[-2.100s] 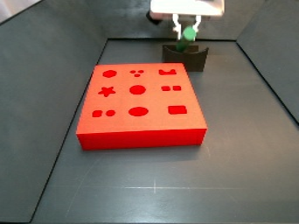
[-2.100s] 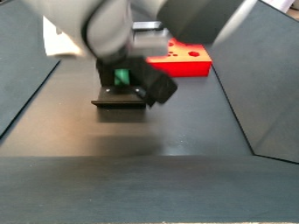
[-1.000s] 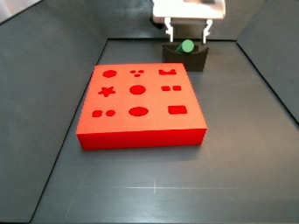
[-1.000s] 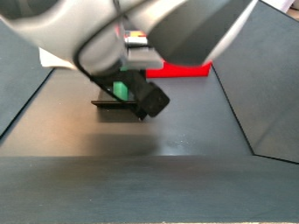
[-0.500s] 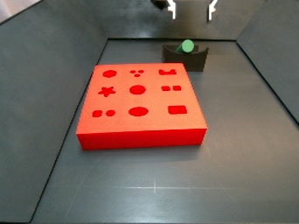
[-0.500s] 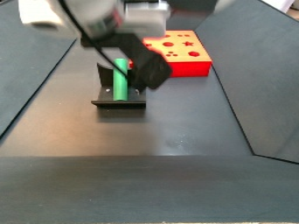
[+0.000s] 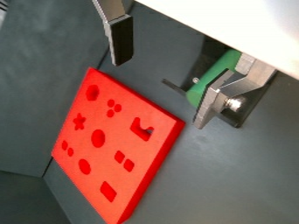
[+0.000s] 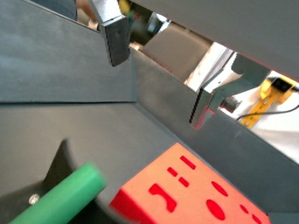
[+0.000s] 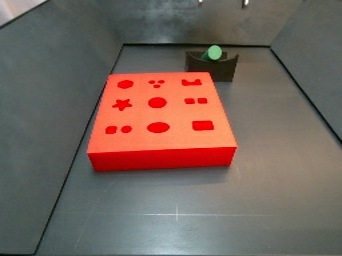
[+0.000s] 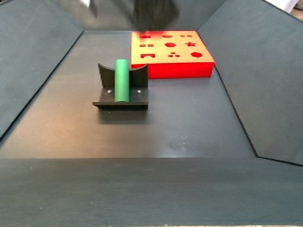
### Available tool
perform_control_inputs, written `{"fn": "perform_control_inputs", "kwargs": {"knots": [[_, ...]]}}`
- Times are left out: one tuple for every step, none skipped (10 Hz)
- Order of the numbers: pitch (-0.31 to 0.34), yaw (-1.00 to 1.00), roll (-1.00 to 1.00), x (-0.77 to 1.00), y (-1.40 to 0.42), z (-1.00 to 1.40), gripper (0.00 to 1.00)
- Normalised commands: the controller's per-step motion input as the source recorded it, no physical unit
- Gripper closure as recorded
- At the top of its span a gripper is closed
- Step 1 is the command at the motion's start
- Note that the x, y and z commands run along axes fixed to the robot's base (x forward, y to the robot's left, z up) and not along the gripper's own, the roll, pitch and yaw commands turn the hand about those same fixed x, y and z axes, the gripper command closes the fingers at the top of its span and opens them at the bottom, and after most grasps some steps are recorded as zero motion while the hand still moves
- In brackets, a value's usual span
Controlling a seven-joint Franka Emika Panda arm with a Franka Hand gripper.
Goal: Pick up the round object. Move up. Place the round object on the fixture. Regrasp the round object. Move to above the board. Insert the round object.
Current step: Regrasp the round object.
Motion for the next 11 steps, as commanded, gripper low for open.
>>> {"fn": "perform_control_inputs", "kwargs": {"knots": [[0.037, 0.03, 1.0, -0.07, -0.41, 0.2, 0.0], [0.037, 0.03, 1.0, -0.03, -0.24, 0.05, 0.0], [0.041, 0.03, 1.0, -0.01, -0.04, 0.04, 0.0], [0.042, 0.03, 1.0, 0.0, -0.02, 0.04, 0.0], [0.037, 0.03, 1.0, -0.01, -0.05, 0.01, 0.0], [0.035, 0.03, 1.0, -0.02, -0.03, 0.01, 0.0], [0.03, 0.03, 1.0, -0.02, -0.03, 0.01, 0.0], [0.025, 0.03, 1.0, -0.02, -0.03, 0.0, 0.0], [0.02, 0.03, 1.0, -0.02, -0.02, 0.0, 0.0], [0.017, 0.03, 1.0, -0.01, -0.02, 0.0, 0.0], [0.016, 0.03, 1.0, -0.01, -0.02, 0.0, 0.0]]}}
